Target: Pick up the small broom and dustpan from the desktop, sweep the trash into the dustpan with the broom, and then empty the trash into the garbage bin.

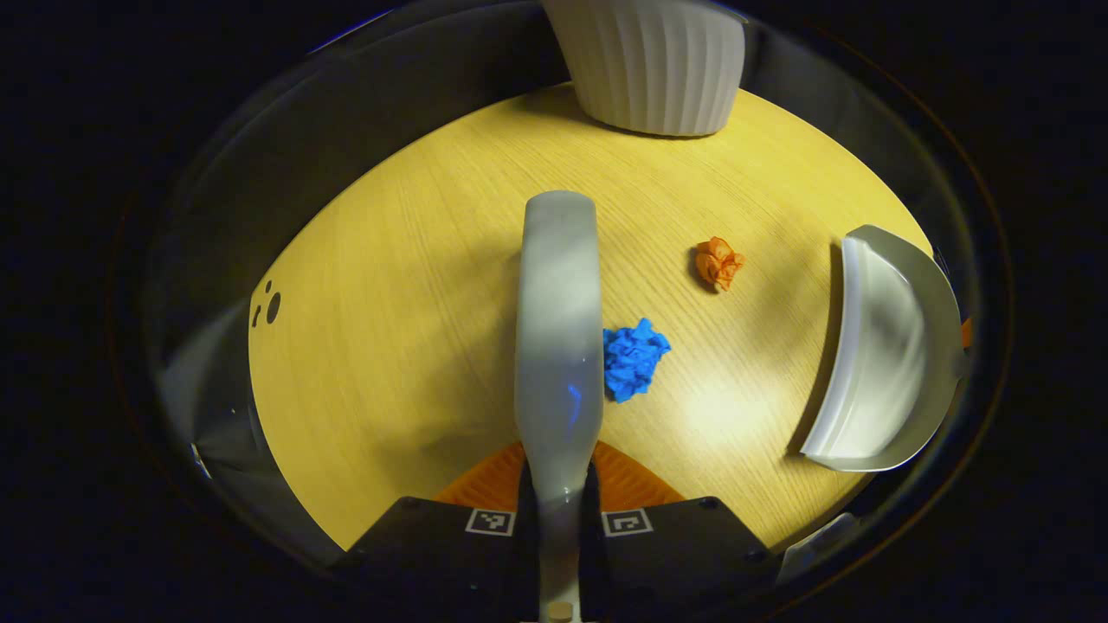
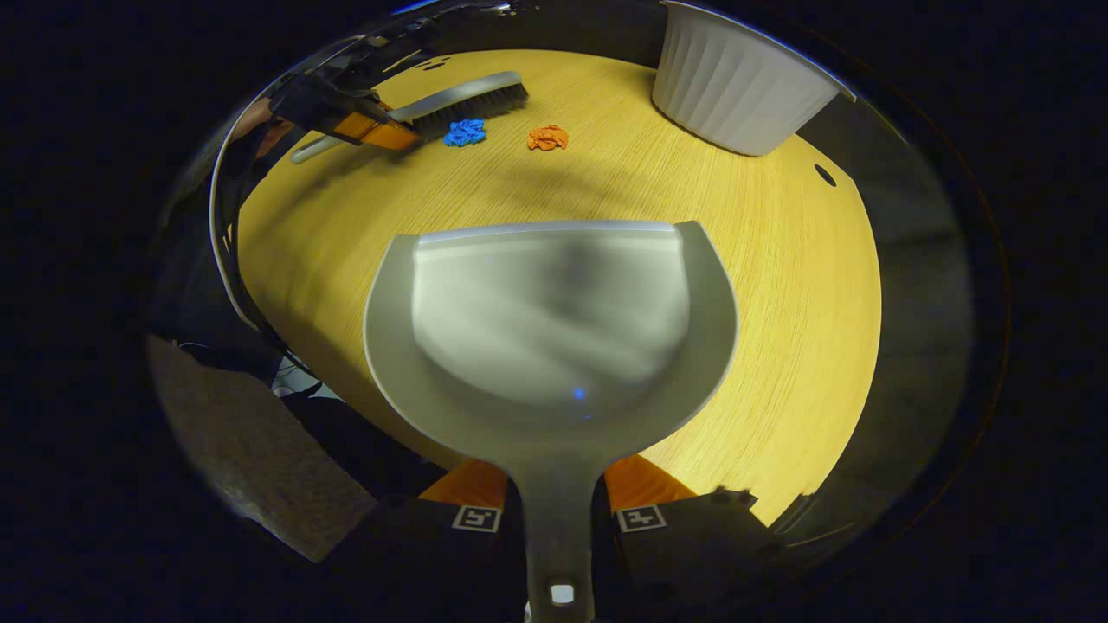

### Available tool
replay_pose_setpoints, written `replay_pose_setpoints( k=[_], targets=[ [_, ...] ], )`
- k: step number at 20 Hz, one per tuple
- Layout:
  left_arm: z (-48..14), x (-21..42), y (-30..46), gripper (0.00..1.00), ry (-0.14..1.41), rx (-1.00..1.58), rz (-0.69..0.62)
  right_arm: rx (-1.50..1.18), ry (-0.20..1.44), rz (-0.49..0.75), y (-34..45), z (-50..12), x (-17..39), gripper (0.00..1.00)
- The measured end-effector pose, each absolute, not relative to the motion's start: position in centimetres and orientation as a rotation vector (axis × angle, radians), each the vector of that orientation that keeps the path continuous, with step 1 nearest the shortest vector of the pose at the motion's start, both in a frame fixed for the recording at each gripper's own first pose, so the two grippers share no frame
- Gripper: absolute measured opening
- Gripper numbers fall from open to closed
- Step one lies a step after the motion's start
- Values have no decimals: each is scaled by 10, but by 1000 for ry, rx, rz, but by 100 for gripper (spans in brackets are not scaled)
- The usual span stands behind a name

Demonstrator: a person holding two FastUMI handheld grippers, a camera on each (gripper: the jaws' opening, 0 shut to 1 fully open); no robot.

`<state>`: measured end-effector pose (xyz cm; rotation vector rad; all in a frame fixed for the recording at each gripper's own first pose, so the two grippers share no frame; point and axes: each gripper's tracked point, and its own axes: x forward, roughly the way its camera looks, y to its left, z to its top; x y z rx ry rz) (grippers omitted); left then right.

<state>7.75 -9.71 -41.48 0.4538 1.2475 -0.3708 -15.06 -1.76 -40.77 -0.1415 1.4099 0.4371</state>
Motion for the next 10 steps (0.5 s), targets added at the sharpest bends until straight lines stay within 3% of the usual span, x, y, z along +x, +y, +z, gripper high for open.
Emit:
replay_pose_setpoints(
  k=[6,7,10],
  targets=[
    [-412,49,-161,22,1261,440,-578,-153,1396,468,-21,-419,-149,33],
    [-413,43,-171,22,1266,439,-612,-159,1386,477,-22,-421,-148,29],
    [-412,23,-193,22,1282,429,-696,-170,1355,495,-27,-426,-148,34]
  ],
)
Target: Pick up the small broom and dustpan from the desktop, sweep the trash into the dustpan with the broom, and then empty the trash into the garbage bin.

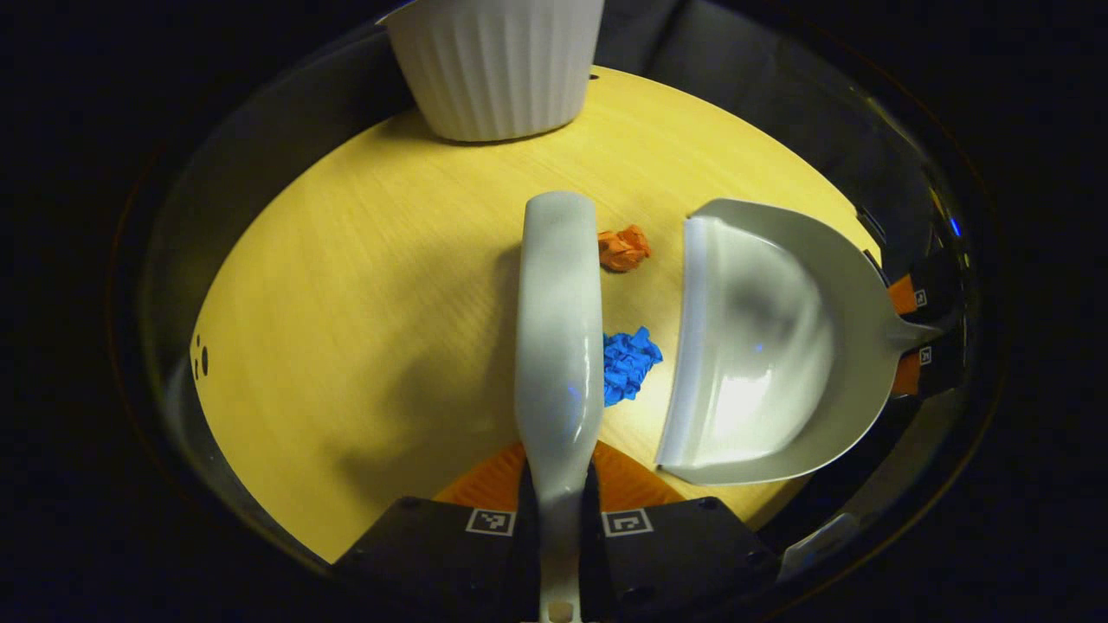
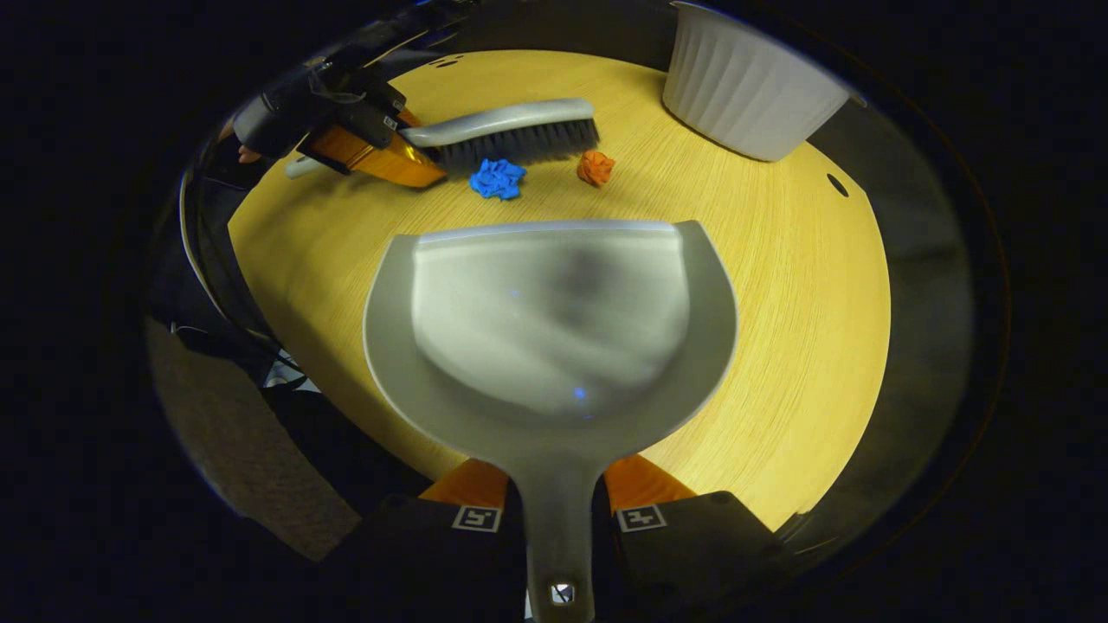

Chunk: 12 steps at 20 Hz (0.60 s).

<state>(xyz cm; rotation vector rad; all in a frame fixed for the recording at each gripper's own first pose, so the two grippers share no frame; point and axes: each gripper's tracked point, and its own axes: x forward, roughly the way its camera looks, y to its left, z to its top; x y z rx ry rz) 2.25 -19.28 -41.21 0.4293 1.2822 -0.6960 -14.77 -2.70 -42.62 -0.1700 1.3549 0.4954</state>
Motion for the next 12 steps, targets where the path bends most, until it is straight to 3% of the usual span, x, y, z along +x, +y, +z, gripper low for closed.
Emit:
replay_pose_setpoints(
  k=[4,8,9,12],
  targets=[
    [-410,1,-209,19,1288,430,-807,-164,1343,501,-31,-433,-153,33],
    [-398,-23,-226,22,1323,377,-879,-161,1331,501,-32,-437,-157,34],
    [-394,-28,-229,22,1340,356,-886,-160,1329,501,-32,-438,-156,29],
    [-382,-32,-230,22,1364,291,-858,-150,1299,497,-31,-444,-152,34]
  ],
)
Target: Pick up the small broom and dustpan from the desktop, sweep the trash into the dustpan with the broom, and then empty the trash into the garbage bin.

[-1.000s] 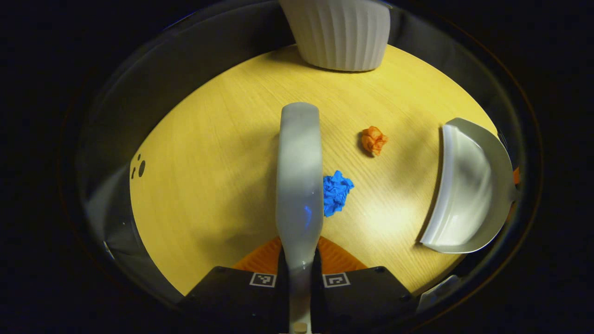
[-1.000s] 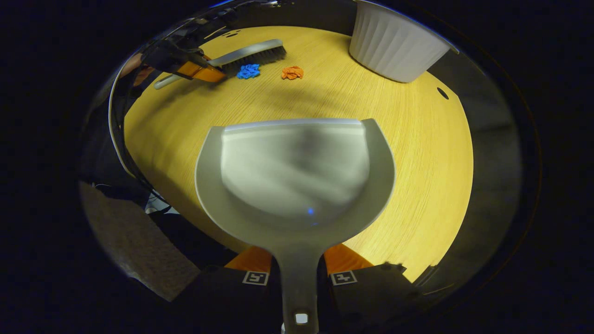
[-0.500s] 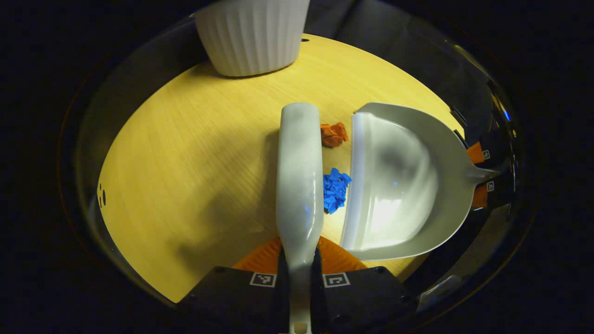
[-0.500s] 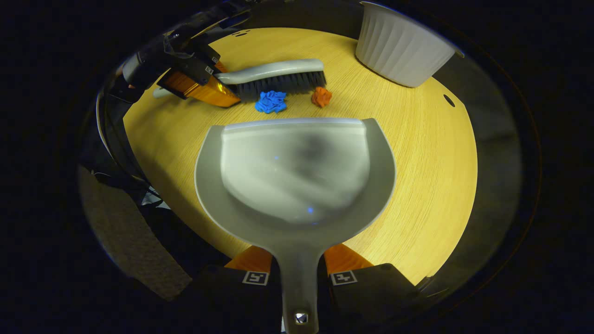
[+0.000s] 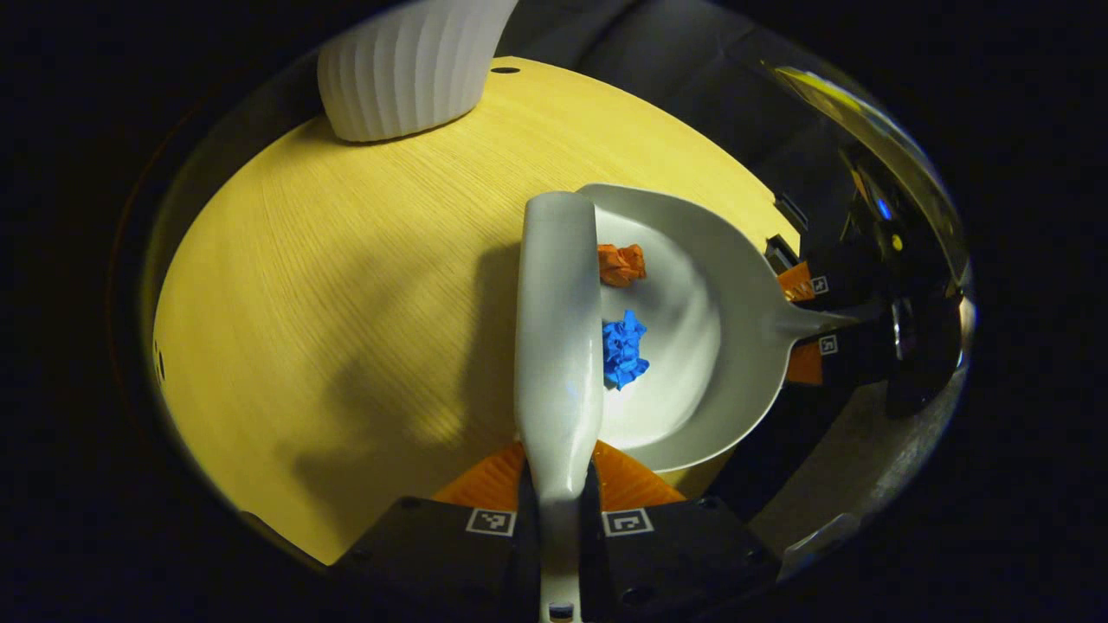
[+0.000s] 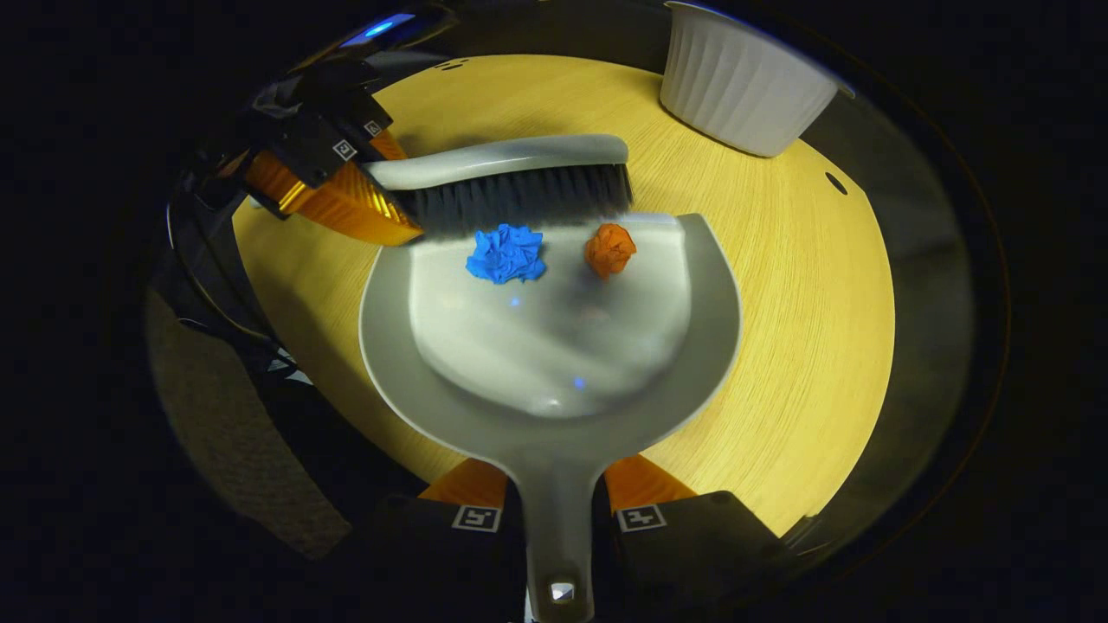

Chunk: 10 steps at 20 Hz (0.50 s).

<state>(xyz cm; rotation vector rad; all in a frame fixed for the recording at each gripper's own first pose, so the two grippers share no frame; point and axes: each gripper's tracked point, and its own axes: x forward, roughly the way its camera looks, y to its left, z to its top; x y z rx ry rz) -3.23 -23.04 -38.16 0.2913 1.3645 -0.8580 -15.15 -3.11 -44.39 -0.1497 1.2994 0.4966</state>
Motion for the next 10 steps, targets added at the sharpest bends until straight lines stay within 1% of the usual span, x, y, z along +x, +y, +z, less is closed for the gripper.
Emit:
replay_pose_setpoints(
  k=[3,6,7,8,10],
  targets=[
    [-362,-28,-229,22,1316,254,-818,-125,1267,464,-34,-443,-157,33],
    [-350,-15,-207,22,1260,208,-685,-86,1244,404,-33,-434,-159,33],
    [-351,-10,-194,19,1251,211,-634,-65,1238,377,-36,-427,-160,33],
    [-350,-8,-178,22,1249,206,-588,-43,1239,348,-39,-417,-162,33],
    [-352,-12,-157,22,1270,154,-527,6,1242,282,-46,-391,-162,33]
  ],
)
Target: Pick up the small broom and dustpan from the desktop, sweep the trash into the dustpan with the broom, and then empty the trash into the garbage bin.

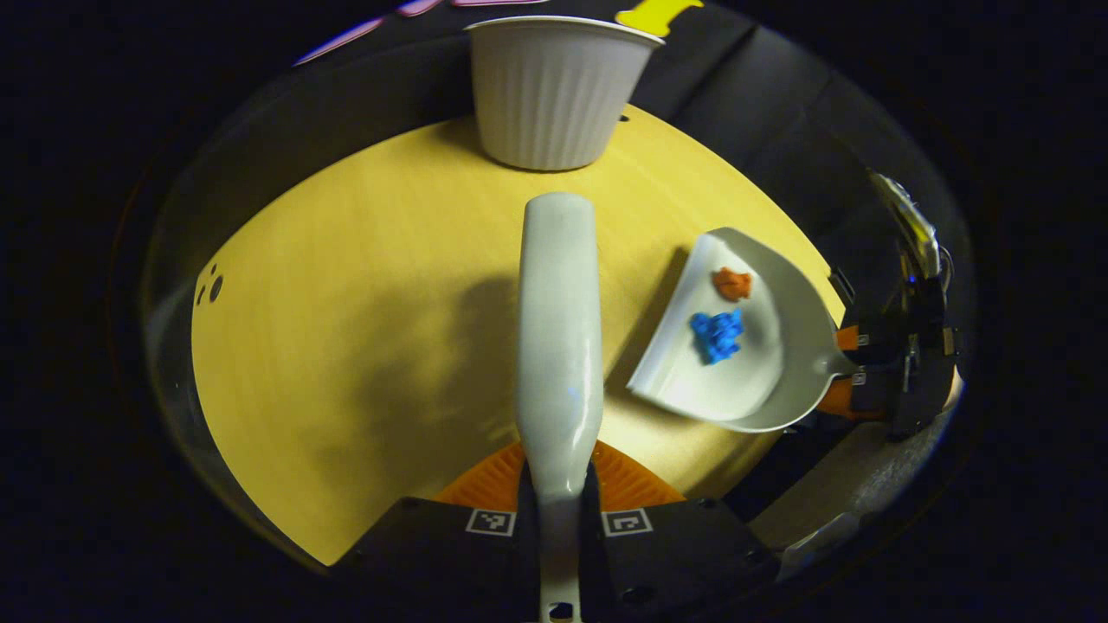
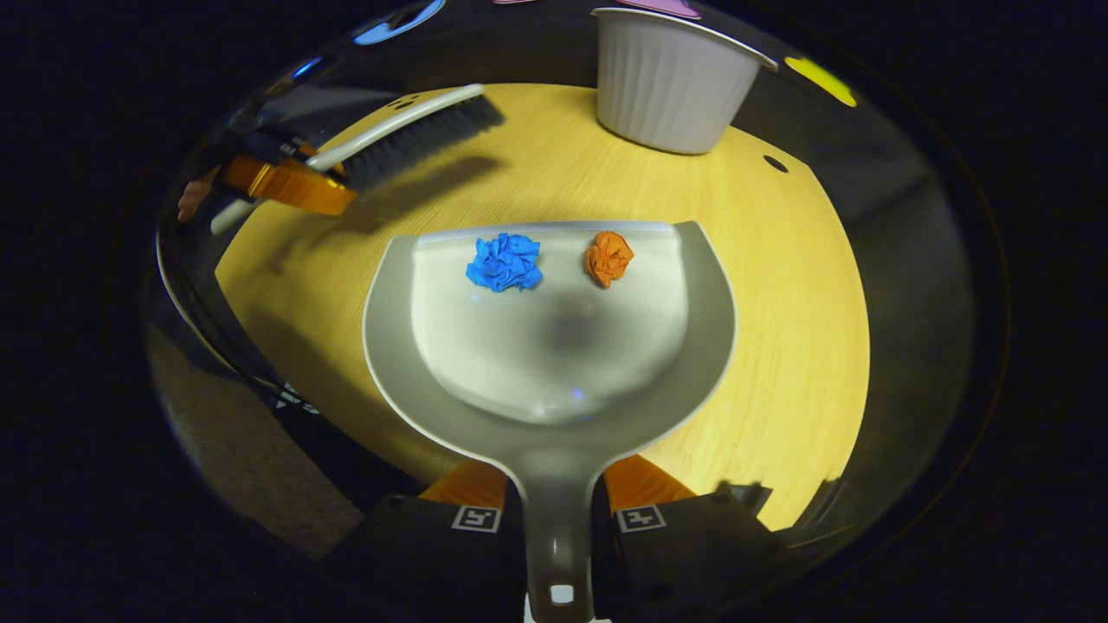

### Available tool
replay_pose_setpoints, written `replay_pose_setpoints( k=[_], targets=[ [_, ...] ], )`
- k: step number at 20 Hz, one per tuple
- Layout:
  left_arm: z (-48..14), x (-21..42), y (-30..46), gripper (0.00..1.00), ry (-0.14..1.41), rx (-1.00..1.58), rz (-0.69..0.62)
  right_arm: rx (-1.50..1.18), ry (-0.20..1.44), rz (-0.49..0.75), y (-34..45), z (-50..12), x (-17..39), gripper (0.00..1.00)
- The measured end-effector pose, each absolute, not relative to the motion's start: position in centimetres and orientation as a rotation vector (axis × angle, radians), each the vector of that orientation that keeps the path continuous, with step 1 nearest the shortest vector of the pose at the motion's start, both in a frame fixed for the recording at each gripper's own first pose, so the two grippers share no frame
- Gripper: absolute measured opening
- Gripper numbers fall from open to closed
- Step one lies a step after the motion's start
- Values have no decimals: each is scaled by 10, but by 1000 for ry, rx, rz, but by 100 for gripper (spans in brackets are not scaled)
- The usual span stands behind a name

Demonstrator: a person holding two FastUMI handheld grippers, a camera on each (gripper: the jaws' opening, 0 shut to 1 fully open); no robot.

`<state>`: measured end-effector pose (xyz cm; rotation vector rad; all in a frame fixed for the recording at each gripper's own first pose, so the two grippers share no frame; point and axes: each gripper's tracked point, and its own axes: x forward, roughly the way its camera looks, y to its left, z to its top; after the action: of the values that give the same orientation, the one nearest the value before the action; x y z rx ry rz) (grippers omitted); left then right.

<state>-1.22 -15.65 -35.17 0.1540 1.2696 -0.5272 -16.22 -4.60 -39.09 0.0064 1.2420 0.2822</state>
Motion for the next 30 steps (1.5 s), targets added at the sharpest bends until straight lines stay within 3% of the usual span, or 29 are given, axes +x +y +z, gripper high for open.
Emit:
replay_pose_setpoints(
  k=[3,4,6,8,9,10,12,13,15,18,21,23,24,25,26,30],
  targets=[
    [-369,-22,-127,19,1286,113,-445,71,1236,191,-76,-352,-147,33],
    [-373,-27,-118,22,1293,97,-425,71,1237,165,-90,-340,-139,33],
    [-384,-29,-111,19,1312,66,-406,55,1227,116,-118,-312,-118,38],
    [-388,-27,-115,22,1306,76,-405,66,1198,81,-137,-282,-94,29],
    [-389,-26,-118,22,1301,80,-411,78,1178,66,-146,-266,-85,37],
    [-385,-28,-120,22,1298,77,-417,82,1160,53,-156,-251,-74,33],
    [-384,-28,-116,19,1300,60,-430,56,1124,16,-171,-226,-50,38],
    [-383,-29,-113,22,1299,55,-436,36,1112,-2,-182,-213,-31,33],
    [-386,-30,-111,22,1298,56,-451,13,1099,-29,-199,-192,0,34],
    [-382,-29,-114,22,1303,44,-469,-1,1090,-76,-208,-174,41,29],
    [-382,-30,-114,22,1307,49,-487,-67,1101,-114,-217,-165,74,33],
    [-381,-31,-113,22,1308,46,-487,-141,1128,-118,-217,-160,96,29],
    [-382,-32,-112,22,1306,42,-486,-178,1140,-120,-217,-156,104,33],
    [-382,-32,-112,22,1304,37,-482,-214,1158,-118,-216,-155,117,29],
    [-383,-33,-110,22,1301,32,-477,-251,1177,-118,-214,-155,128,33],
    [-384,-34,-108,22,1301,6,-451,-450,1276,-84,-211,-158,159,33]
  ],
)
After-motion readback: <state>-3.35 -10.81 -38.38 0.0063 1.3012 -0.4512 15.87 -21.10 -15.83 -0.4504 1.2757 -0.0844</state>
